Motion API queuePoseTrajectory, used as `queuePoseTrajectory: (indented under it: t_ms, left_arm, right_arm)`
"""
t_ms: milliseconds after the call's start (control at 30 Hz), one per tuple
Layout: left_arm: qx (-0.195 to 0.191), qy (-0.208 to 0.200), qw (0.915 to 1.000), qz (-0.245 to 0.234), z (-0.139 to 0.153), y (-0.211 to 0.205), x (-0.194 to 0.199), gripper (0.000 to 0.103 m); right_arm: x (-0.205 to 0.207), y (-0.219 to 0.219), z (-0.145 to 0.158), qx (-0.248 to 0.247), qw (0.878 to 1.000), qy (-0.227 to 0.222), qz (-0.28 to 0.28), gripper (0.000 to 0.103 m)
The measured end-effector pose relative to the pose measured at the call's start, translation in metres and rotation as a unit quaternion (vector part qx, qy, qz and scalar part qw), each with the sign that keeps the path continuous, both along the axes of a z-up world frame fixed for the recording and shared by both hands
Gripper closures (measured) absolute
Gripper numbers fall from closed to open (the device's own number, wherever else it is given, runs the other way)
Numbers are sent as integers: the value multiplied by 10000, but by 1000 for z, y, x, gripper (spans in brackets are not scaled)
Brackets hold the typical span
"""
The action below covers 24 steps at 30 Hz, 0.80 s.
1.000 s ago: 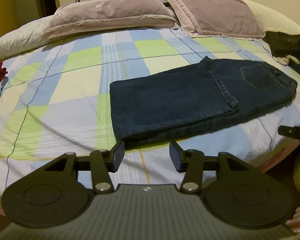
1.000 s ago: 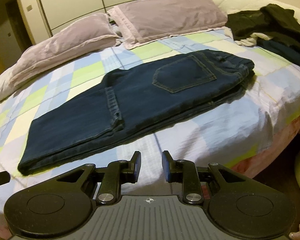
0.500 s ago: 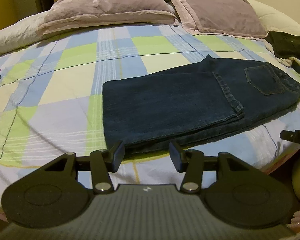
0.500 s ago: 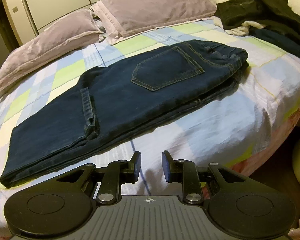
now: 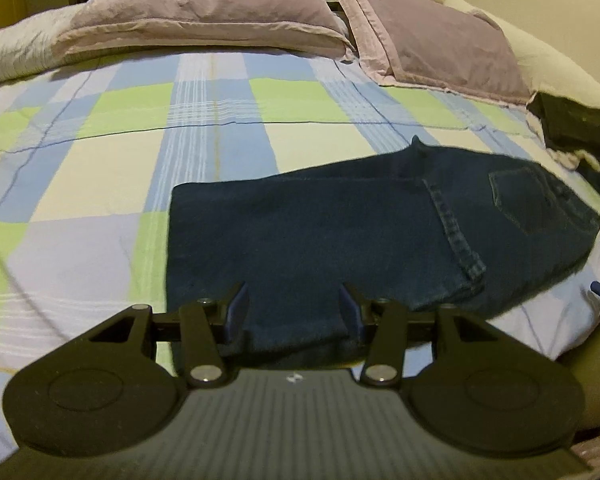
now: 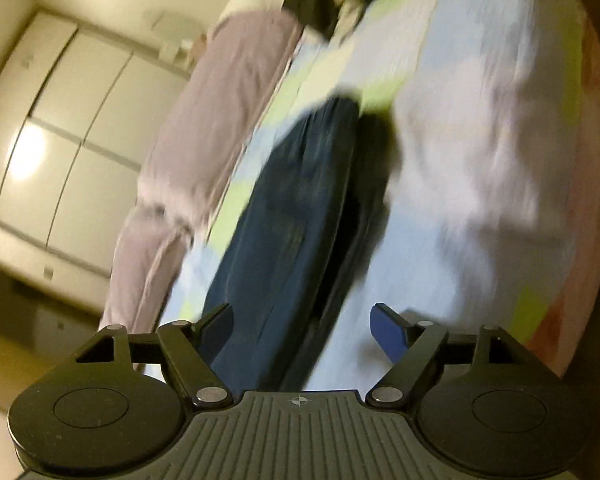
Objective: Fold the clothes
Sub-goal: 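Grasp the folded jeans edge with the right gripper and lift it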
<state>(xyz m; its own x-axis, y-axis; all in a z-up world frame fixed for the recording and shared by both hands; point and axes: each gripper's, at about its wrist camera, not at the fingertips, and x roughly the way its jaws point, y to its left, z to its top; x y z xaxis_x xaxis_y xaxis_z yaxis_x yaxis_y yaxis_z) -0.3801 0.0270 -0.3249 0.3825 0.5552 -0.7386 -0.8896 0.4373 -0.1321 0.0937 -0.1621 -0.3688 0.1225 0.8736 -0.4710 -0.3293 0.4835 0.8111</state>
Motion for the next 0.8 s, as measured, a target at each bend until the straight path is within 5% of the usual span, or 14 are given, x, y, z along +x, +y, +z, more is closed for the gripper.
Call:
queuePoseTrajectory:
  t_ms: [100, 200, 533, 600, 800]
  left_arm:
    - [-19, -105, 9999, 76, -4, 9, 0, 58]
    - [-96, -239, 9995, 162, -8, 16, -5, 59]
    - [-435, -513, 9973, 304, -32, 32, -20, 63]
    - [-425, -442, 9975, 347, -44, 35, -22, 70]
    - [-346, -593, 9973, 265, -39, 35, -29, 70]
  right_arm:
    - [31, 7, -6, 64, 9996, 80, -257, 27]
    - [55, 15, -14, 117, 9988, 224, -420, 44]
    - [85, 38, -32, 78, 9992, 173, -354, 54]
    - [84, 42, -30, -100, 9996, -40, -246, 70]
    - [53, 73, 2, -1146, 9827, -1457, 48, 77]
